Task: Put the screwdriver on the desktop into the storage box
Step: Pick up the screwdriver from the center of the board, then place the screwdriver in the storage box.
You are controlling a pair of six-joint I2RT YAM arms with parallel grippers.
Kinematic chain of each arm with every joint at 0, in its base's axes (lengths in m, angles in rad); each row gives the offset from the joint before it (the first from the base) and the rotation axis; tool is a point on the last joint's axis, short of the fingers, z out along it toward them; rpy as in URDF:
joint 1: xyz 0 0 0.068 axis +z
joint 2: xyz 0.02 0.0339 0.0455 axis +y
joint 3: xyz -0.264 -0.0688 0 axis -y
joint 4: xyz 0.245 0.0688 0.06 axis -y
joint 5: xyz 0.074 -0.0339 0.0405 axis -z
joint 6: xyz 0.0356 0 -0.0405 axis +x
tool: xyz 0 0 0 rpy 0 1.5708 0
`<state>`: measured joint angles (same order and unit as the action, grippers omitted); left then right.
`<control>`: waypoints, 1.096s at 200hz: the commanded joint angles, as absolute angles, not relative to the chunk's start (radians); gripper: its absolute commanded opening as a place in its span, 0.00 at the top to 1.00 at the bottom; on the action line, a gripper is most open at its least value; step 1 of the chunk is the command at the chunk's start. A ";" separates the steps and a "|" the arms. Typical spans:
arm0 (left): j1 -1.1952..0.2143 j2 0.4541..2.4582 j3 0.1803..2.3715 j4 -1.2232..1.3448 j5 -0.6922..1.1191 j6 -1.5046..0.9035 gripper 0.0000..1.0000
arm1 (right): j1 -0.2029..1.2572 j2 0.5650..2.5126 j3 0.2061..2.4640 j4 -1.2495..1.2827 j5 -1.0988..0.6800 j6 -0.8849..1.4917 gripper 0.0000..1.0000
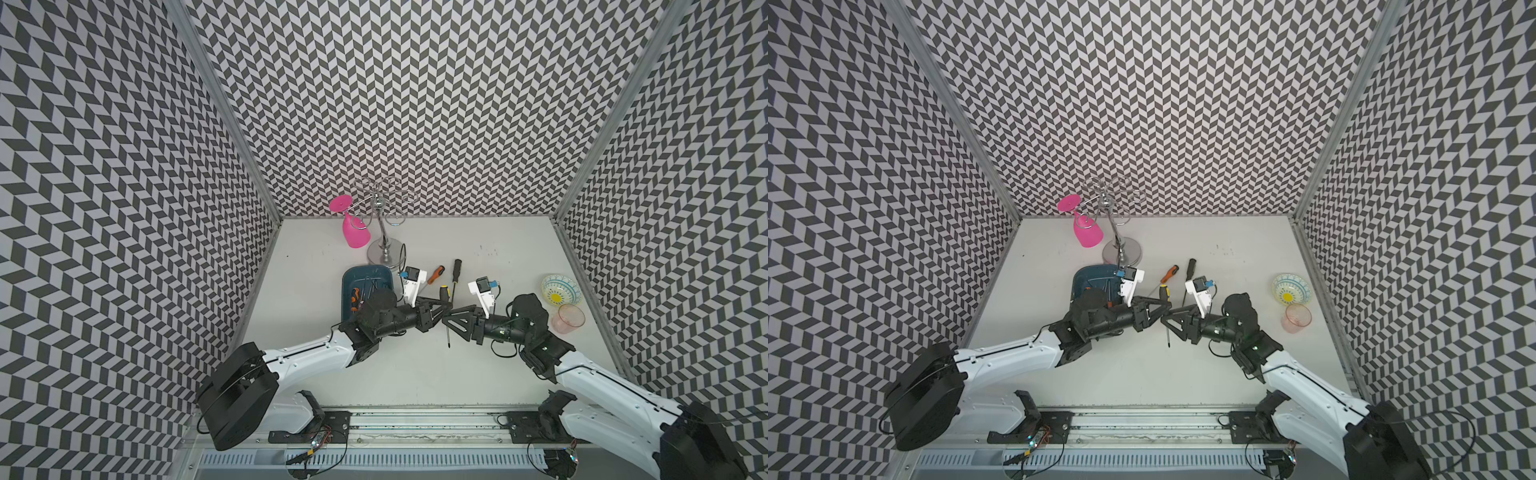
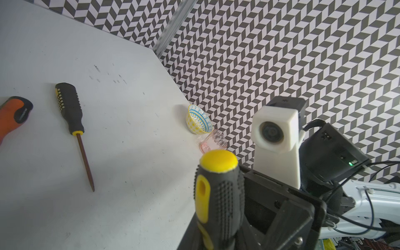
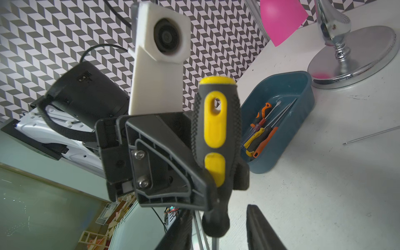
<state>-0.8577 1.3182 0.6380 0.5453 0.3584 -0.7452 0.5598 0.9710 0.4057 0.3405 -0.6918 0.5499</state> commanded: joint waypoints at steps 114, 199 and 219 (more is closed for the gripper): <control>-0.642 1.004 0.707 -0.193 0.144 -0.606 1.00 | 0.546 0.940 0.353 0.236 -0.516 0.477 0.53; -0.452 1.129 0.842 -0.480 -0.038 -0.519 1.00 | 0.538 0.976 0.327 0.225 -0.477 0.479 0.54; -0.440 1.196 0.864 -0.464 -0.042 -0.517 1.00 | 0.536 0.967 0.319 0.224 -0.472 0.479 0.54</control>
